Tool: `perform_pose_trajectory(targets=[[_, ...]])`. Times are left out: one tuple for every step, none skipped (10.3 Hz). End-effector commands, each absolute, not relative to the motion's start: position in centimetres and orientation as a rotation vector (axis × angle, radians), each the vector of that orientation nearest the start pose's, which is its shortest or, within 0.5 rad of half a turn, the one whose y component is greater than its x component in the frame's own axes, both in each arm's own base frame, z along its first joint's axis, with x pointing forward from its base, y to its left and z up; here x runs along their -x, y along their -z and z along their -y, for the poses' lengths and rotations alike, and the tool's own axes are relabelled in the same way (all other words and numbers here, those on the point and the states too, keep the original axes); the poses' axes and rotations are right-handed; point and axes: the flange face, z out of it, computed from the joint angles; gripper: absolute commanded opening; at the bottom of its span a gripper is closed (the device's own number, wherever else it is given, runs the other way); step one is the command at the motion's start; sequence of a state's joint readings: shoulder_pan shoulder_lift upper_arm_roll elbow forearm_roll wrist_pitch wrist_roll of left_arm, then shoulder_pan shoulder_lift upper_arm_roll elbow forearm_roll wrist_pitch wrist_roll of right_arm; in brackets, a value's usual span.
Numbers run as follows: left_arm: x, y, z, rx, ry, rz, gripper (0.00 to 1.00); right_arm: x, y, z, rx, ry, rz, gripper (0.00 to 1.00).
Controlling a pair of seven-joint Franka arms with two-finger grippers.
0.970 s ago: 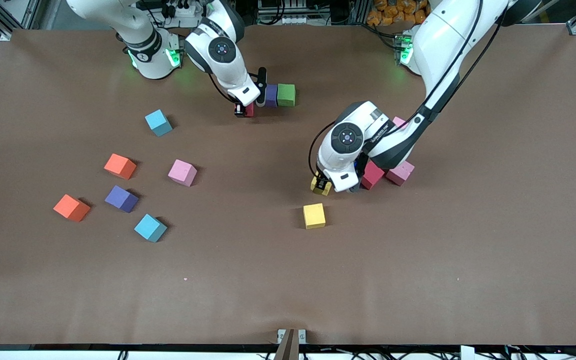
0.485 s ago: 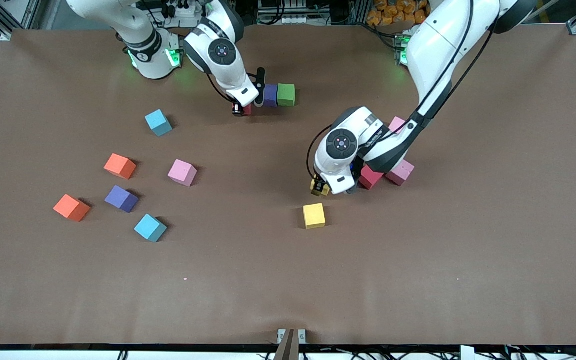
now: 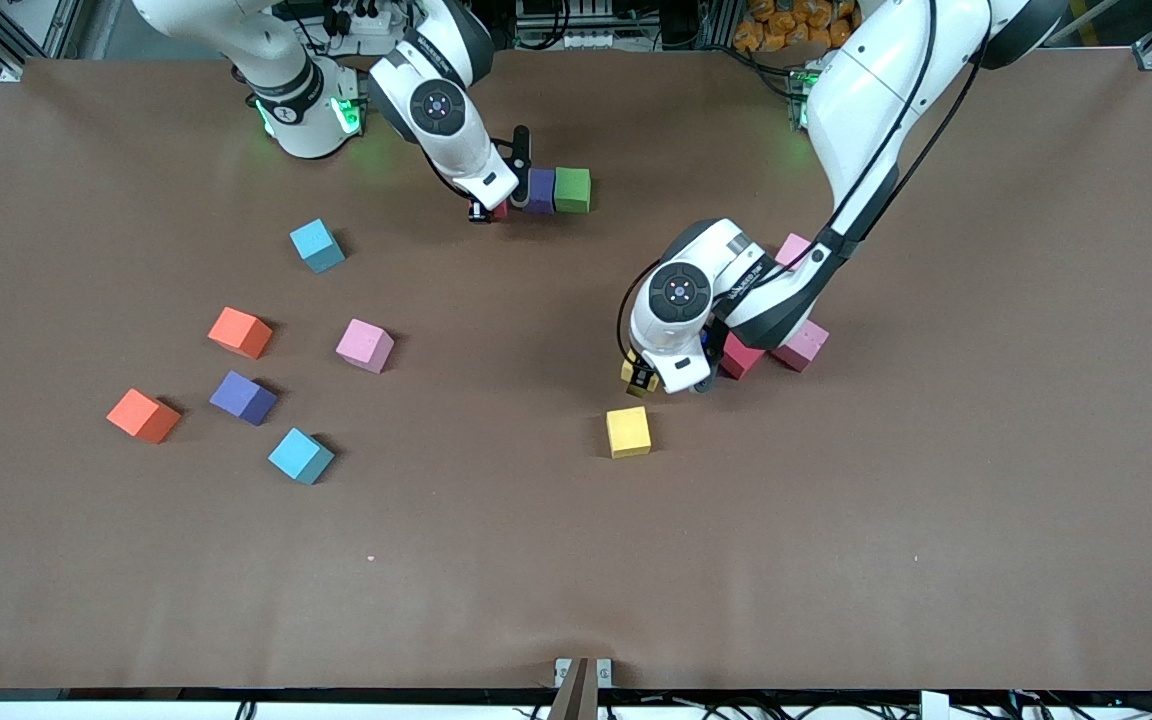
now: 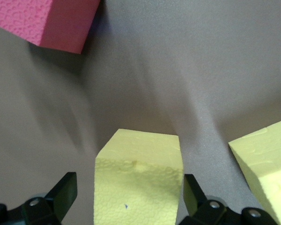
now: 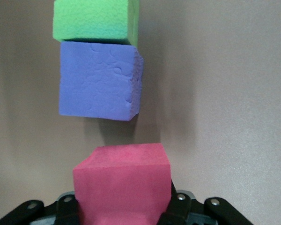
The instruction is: Form number 2 with 11 blocks
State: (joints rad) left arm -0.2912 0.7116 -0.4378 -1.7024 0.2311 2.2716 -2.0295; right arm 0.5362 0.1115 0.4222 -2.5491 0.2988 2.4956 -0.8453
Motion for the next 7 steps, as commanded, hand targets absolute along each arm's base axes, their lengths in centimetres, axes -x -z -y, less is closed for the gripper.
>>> perform_pose_trajectory(targets=[[-52.2,-20.5,42.0,2.514,-0.154,1.785,1.00,-24.6,-22.8,-36.3,2.066,-0.228,2.061,0.30],[-52.2,-20.5,42.0,2.514,-0.154,1.785,1.00,-23.8,-23.1,-37.1,2.048,-0.212,2.080,0.30],[-52.2,-20.5,42.0,2.514,-0.154,1.785,1.00,-23.5,-23.4,-37.3,2.037,-0.202,2.096,0.32],[-52.2,-20.5,42.0,2.514,-0.154,1.785,1.00,-23.1,-23.7,-37.7,2.029,-0.187,2.110,0.33],[-52.2,-20.5,42.0,2.516,-0.152,1.782,1.00,-22.9,-23.7,-37.9,2.069,-0.183,2.075,0.33],[-52.3,-20.6,41.9,2.515,-0.148,1.783,1.00,-22.5,-23.7,-38.1,2.098,-0.188,2.050,0.33],[-52.3,-20.5,41.9,2.514,-0.149,1.782,1.00,-21.9,-24.0,-38.5,2.084,-0.180,2.067,0.33]])
